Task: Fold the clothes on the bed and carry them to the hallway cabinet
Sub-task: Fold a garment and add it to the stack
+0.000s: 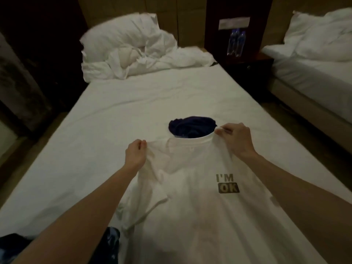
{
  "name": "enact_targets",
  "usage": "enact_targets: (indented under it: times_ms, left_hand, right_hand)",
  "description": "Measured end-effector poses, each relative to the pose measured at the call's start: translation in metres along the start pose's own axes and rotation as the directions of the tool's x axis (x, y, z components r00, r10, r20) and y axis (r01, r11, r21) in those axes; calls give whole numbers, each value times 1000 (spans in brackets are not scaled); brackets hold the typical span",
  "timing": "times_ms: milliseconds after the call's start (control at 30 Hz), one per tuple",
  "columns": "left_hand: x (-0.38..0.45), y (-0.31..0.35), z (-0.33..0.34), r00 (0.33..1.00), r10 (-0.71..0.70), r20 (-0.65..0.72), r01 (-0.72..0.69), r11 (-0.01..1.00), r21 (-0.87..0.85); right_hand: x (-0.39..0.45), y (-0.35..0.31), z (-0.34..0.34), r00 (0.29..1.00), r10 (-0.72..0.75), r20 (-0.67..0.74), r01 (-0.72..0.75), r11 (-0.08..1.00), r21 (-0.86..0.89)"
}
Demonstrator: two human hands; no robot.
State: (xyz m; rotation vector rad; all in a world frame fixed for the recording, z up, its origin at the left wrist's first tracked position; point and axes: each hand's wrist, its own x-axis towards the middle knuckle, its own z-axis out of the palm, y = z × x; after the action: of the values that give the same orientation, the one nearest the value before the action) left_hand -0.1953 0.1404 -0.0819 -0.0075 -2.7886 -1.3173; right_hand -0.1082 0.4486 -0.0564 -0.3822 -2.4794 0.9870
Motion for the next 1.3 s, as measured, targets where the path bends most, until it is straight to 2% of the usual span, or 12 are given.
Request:
enact_targets:
  times_ms: [133,233,333,433,567,667,767,900,967,1033,1200,1300]
  left_hand:
    - [15,-33,35,994,-95,54,98,993,-69]
    - [14,-53,44,987,-135,88,140,989,-47]
    - [6,-63,37,979,-185,87,185,983,6]
    - [-9,-61,22,965,-234,122,224,971,88]
    - [-42,-44,-1,883,-380,277,296,907,300]
    - [-66,-36,-14,853,-385,353,210,872,443]
    - [-78,-42,-22,884,-247,398,17,867,499]
    - [-91,-54,-31,950,-91,299,-69,871,485]
    - [-98,-53,-34,979,29,202,-132,844,519]
    - [-106,-47,-37,988,57,143,-120,863,490]
    - [-119,-47,-35,899,-70,431,-140,889,437]
    - [-114,-56,-40,930,26,368,-178,905,387]
  right_hand:
    - [3,35,43,996,81,24,-82,996,18]
    - [0,51,62,979,162,127,-155,986,-67]
    - [-10,61,67,952,168,254,-130,978,-161]
    - [-26,63,53,955,124,269,-88,986,-143]
    - [-51,84,25,908,355,225,-237,875,-423]
    - [-65,91,-1,803,574,159,-480,782,-398]
    - [-79,96,-20,789,599,135,-499,754,-428]
    - [-94,97,-35,781,607,146,-537,772,-341]
    - [-97,93,-39,813,562,152,-500,807,-314]
    - [-98,89,-42,855,484,188,-439,867,-236]
    - [-101,80,-52,874,428,229,-473,859,198]
    - [-100,68,-51,881,446,159,-474,824,312]
